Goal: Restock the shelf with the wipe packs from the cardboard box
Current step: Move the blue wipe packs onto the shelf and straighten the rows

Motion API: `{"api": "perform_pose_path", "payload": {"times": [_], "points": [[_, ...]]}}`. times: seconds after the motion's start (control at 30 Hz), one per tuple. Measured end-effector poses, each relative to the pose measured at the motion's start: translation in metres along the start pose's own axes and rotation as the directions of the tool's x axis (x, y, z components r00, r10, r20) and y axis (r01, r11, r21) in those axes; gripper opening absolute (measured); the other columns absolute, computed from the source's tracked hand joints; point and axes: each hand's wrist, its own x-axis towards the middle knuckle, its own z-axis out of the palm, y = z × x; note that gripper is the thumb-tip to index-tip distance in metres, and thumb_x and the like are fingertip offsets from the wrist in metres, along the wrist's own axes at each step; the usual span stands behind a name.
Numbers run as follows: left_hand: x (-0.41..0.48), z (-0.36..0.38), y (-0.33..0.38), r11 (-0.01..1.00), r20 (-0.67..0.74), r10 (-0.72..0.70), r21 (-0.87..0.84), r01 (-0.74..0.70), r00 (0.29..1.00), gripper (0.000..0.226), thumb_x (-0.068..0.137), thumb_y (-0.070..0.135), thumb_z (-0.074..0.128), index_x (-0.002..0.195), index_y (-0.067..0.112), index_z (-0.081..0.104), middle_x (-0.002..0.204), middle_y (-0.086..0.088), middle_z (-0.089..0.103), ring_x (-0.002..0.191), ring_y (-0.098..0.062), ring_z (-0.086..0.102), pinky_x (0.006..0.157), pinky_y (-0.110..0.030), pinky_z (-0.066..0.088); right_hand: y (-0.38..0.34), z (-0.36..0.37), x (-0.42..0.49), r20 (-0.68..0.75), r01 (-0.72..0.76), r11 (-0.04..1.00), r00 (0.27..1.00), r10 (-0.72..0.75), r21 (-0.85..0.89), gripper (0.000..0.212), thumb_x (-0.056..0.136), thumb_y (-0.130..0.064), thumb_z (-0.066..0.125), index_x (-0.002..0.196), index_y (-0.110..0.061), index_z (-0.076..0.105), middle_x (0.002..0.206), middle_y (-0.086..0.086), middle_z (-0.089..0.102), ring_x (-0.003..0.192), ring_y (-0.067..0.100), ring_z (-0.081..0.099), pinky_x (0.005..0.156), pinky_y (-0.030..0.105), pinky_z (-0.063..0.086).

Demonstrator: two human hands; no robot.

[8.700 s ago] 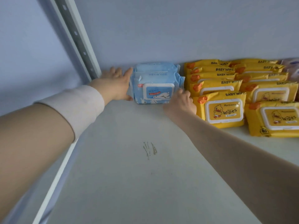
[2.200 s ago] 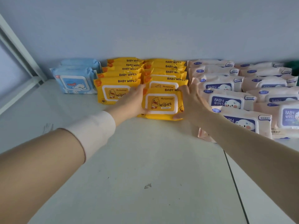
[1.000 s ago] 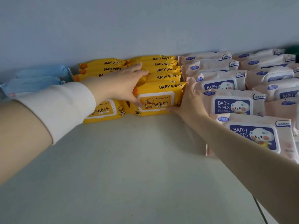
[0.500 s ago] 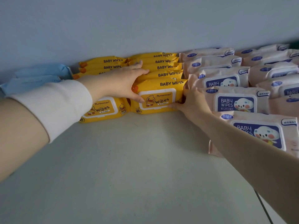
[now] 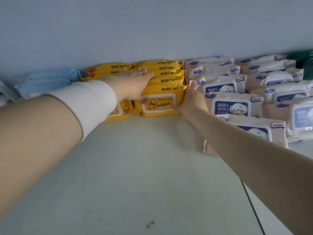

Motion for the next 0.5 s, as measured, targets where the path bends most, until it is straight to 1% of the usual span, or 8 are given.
{"api": "perform_pose_path", "payload": {"times": [0.07, 0.1, 0.17, 0.2, 0.27, 0.33, 0.4, 0.5], "points": [[-0.012, -0.013, 0.012, 0.997, -0.055, -0.02, 0.075, 0.024, 0.998, 0.089, 0.078, 0.048, 0.066, 0.147, 0.016, 0.018, 0.157, -0.009, 0.015, 0.144, -0.026, 0.019, 0.111, -0.046, 0.029, -0.003, -0.02, -0.004, -0.029, 0.047, 0.998, 0.998, -0.048, -0.034, 0.054, 0.081, -0.025, 0.072, 0.124, -0.002, 0.048, 0.122, 0.014, 0.056, 0.11, 0.026, 0.054, 0.078, 0.029, 0.042], [-0.018, -0.022, 0.017, 0.994, -0.099, -0.02, 0.102, 0.03, 0.995, 0.082, 0.08, 0.047, 0.065, 0.145, 0.017, 0.025, 0.154, -0.009, 0.026, 0.14, -0.028, 0.028, 0.107, -0.045, 0.032, -0.001, -0.033, -0.007, -0.035, 0.093, 0.994, 0.995, -0.096, -0.063, 0.051, 0.081, -0.027, 0.071, 0.122, -0.004, 0.05, 0.116, 0.012, 0.059, 0.105, 0.025, 0.055, 0.075, 0.029, 0.039], [-0.029, -0.041, 0.031, 0.988, -0.16, -0.015, 0.148, 0.039, 0.987, 0.067, 0.082, 0.045, 0.063, 0.138, 0.019, 0.037, 0.139, -0.008, 0.047, 0.126, -0.031, 0.047, 0.096, -0.044, 0.042, 0.008, -0.065, -0.014, -0.063, 0.203, 0.97, 0.975, -0.213, -0.135, 0.045, 0.084, -0.03, 0.068, 0.122, -0.01, 0.053, 0.11, 0.007, 0.06, 0.102, 0.024, 0.055, 0.076, 0.03, 0.04], [-0.034, -0.05, 0.041, 0.982, -0.161, -0.016, 0.182, 0.046, 0.987, 0.062, 0.082, 0.044, 0.062, 0.135, 0.02, 0.041, 0.132, -0.007, 0.053, 0.118, -0.031, 0.052, 0.091, -0.042, 0.045, 0.017, -0.081, -0.018, -0.067, 0.246, 0.949, 0.962, -0.263, -0.195, 0.044, 0.085, -0.03, 0.065, 0.123, -0.011, 0.053, 0.115, 0.008, 0.059, 0.106, 0.026, 0.055, 0.081, 0.032, 0.043], [-0.042, -0.062, 0.069, 0.975, -0.089, -0.035, 0.216, 0.054, 0.995, 0.058, 0.084, 0.044, 0.061, 0.134, 0.023, 0.041, 0.129, -0.006, 0.055, 0.114, -0.031, 0.054, 0.086, -0.039, 0.046, 0.041, -0.116, -0.026, -0.006, 0.291, 0.872, 0.948, -0.319, -0.394, 0.047, 0.087, -0.029, 0.063, 0.127, -0.01, 0.051, 0.126, 0.011, 0.055, 0.116, 0.031, 0.053, 0.091, 0.036, 0.044], [-0.047, -0.068, 0.104, 0.988, 0.092, -0.036, 0.153, 0.022, 0.995, 0.062, 0.084, 0.042, 0.062, 0.138, 0.025, 0.038, 0.136, -0.003, 0.049, 0.12, -0.028, 0.05, 0.089, -0.035, 0.043, 0.07, -0.147, -0.034, 0.096, 0.312, 0.74, 0.942, -0.321, -0.595, 0.047, 0.087, -0.028, 0.063, 0.129, -0.01, 0.05, 0.131, 0.011, 0.051, 0.119, 0.032, 0.05, 0.094, 0.039, 0.044], [-0.048, -0.069, 0.14, 0.994, 0.264, -0.03, 0.113, 0.0, 0.964, 0.065, 0.083, 0.04, 0.064, 0.139, 0.023, 0.037, 0.139, -0.002, 0.046, 0.124, -0.026, 0.046, 0.098, -0.034, 0.041, 0.1, -0.172, -0.045, 0.176, 0.332, 0.588, 0.935, -0.307, -0.737, 0.04, 0.089, -0.026, 0.06, 0.126, -0.013, 0.052, 0.128, 0.009, 0.051, 0.118, 0.03, 0.052, 0.088, 0.038, 0.045], [-0.051, -0.067, 0.177, 0.995, 0.334, -0.042, 0.101, 0.009, 0.942, 0.062, 0.084, 0.041, 0.063, 0.138, 0.021, 0.039, 0.139, -0.002, 0.046, 0.124, -0.025, 0.046, 0.098, -0.033, 0.04, 0.134, -0.195, -0.057, 0.233, 0.35, 0.444, 0.926, -0.297, -0.825, 0.033, 0.091, -0.024, 0.055, 0.122, -0.012, 0.053, 0.122, 0.008, 0.051, 0.115, 0.028, 0.052, 0.078, 0.037, 0.042]]}}
